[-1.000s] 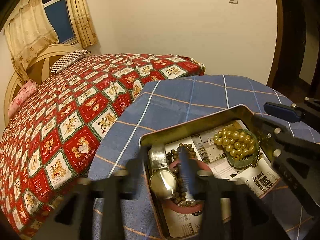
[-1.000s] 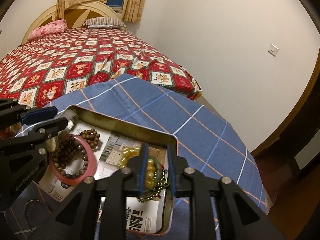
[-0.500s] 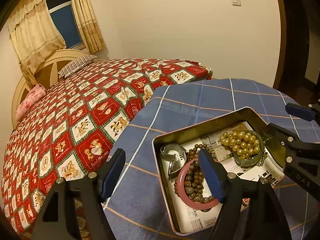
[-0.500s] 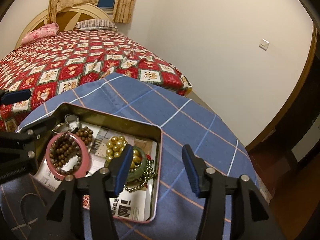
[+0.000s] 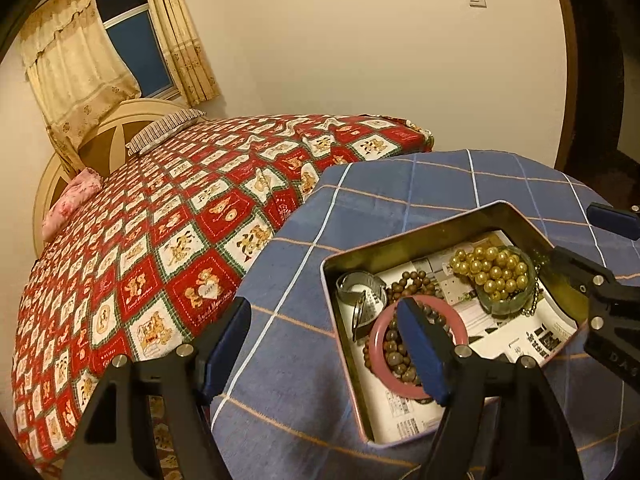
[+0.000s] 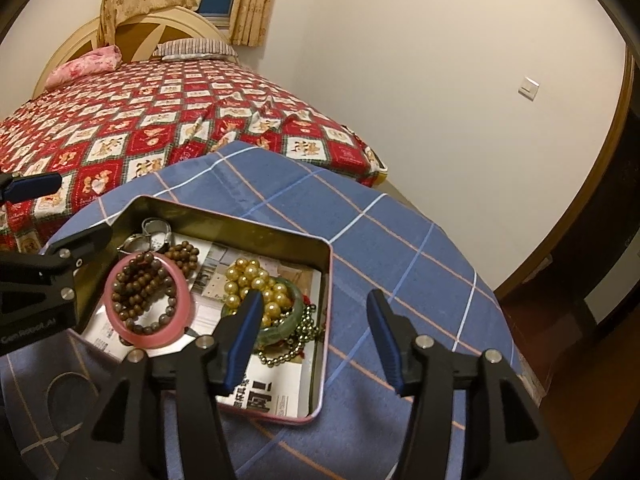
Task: Organize jewelry
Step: 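Open both grippers to drop the watch and gold strand into the tin, then grasp the silver bangle with the left gripper while the right gripper grasps the pearl necklace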
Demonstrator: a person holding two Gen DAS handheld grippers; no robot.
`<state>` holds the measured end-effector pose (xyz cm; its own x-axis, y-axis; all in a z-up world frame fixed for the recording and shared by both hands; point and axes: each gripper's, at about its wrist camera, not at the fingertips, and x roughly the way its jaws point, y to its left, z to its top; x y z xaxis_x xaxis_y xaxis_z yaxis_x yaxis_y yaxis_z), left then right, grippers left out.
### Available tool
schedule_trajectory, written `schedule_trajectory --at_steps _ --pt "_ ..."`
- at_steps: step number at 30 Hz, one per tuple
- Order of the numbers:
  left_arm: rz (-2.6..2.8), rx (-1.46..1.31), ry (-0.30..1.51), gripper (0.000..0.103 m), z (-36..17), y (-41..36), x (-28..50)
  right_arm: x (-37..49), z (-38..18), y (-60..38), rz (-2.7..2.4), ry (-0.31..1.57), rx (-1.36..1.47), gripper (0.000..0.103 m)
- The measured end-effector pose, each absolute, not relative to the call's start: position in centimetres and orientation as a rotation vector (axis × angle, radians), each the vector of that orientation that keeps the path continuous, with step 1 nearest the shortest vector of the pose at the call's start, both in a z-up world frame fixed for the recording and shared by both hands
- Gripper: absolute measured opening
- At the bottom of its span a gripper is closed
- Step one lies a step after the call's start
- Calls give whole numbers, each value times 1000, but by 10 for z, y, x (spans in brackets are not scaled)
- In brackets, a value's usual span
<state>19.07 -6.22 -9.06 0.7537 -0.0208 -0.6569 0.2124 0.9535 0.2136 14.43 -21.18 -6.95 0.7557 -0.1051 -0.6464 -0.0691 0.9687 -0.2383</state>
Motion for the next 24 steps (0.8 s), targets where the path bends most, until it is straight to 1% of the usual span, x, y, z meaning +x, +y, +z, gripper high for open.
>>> schedule_trajectory --at_steps 6,8,13,17,24 --pt "-114 277 714 75 -98 -50 167 125 -70 -212 -18 718 -225 59" --pt "-102 274 715 75 -101 -43 153 117 -71 -213 -14 720 -211 63" --pt "-84 278 742 75 -117 -31 121 86 -79 -212 -5 730 -181 67" --pt "-90 296 784 75 -134 -31 101 64 -93 -205 10 755 -180 67" --pt "-102 286 815 75 -149 -35 81 35 -106 -195 33 774 -173 67"
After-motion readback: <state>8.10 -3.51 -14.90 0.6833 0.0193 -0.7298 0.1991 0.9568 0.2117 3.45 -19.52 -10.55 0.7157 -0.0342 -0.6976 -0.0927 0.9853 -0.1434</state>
